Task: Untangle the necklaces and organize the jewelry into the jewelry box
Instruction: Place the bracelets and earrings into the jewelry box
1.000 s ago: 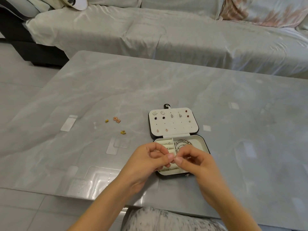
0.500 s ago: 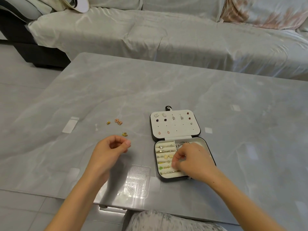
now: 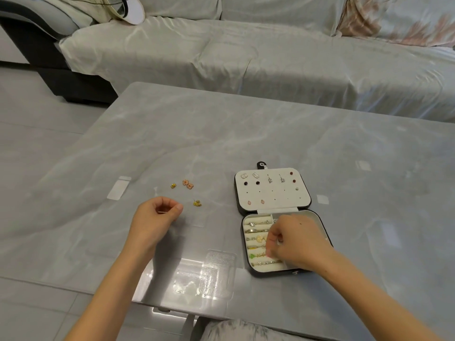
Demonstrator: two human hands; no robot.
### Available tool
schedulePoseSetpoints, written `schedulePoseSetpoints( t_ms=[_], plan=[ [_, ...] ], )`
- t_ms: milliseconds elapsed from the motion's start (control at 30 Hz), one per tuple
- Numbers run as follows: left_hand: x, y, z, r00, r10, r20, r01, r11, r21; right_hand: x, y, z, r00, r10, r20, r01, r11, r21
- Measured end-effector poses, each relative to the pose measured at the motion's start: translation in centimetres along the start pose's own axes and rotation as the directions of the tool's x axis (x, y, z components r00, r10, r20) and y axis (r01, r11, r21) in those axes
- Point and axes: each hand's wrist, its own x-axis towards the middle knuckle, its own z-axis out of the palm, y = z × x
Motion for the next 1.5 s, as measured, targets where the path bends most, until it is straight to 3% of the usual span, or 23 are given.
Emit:
schedulePoseSetpoints(
  t_ms=[100, 200, 333, 433, 500, 767, 867, 933, 1033, 1100, 1200, 1500],
  plan=[
    [1.6, -0.3, -0.2, 0.991, 0.071, -0.111, -0.050, 0.982, 0.181, -0.3, -0.2, -0.5, 0.997, -0.054, -0.046, 0.054, 0.998, -0.015],
    [3.7, -0.3, -0.2, 0.970, 0.189, -0.152, -0.124, 0.927, 0.355, -0.5, -0.3, -0.9, 0.994, -0.033, -0.100, 0.047, 0.989, 0.141],
    [5.0, 0.1, 0.9, 0.944, 0.327, -0.046, -0.256, 0.814, 0.522, -0.7, -0.6, -1.1, 0.981, 0.013, -0.194, 0.041, 0.961, 0.274],
    [4.2, 0.1, 2.3, 0.917, 0.367, 0.158, -0.391, 0.742, 0.544, -0.8, -0.8, -0.8, 0.977, 0.032, -0.213, 0.036, 0.951, 0.307],
    [3.7, -0.2, 2.9, 0.905, 0.364, 0.220, -0.424, 0.722, 0.547, -0.8, -1.0, -0.6, 0.977, 0.035, -0.212, 0.035, 0.947, 0.319],
    [3.7, -0.5, 3.5, 0.892, 0.408, 0.194, -0.443, 0.706, 0.552, -1.1, -0.9, 0.2, 0.972, 0.068, -0.224, 0.042, 0.889, 0.455],
    [3.3, -0.6, 3.2, 0.945, 0.301, 0.126, -0.326, 0.864, 0.384, -0.7, -1.5, 0.3, 0.972, 0.097, -0.215, 0.033, 0.848, 0.528],
    [2.9, -0.6, 2.7, 0.987, 0.107, 0.122, -0.119, 0.988, 0.102, -0.1, -2.5, 0.2, 0.971, 0.091, -0.223, 0.050, 0.830, 0.556],
    [1.9, 0.2, 1.9, 0.951, -0.124, 0.282, 0.200, 0.945, -0.258, 1.5, -4.7, 0.4, 0.962, 0.039, -0.270, 0.133, 0.799, 0.587],
    [1.1, 1.1, 1.4, 0.902, -0.186, 0.390, 0.338, 0.866, -0.369, 2.7, -6.1, 0.7, 0.953, 0.015, -0.304, 0.183, 0.768, 0.614],
    [0.2, 1.8, 1.0, 0.854, -0.199, 0.481, 0.416, 0.815, -0.403, 4.1, -7.4, 1.6, 0.947, -0.001, -0.321, 0.213, 0.749, 0.627],
    [-0.9, 2.4, 1.2, 0.854, -0.163, 0.494, 0.346, 0.887, -0.305, 4.1, -8.2, 2.3, 0.934, 0.004, -0.359, 0.279, 0.621, 0.733]
  ],
)
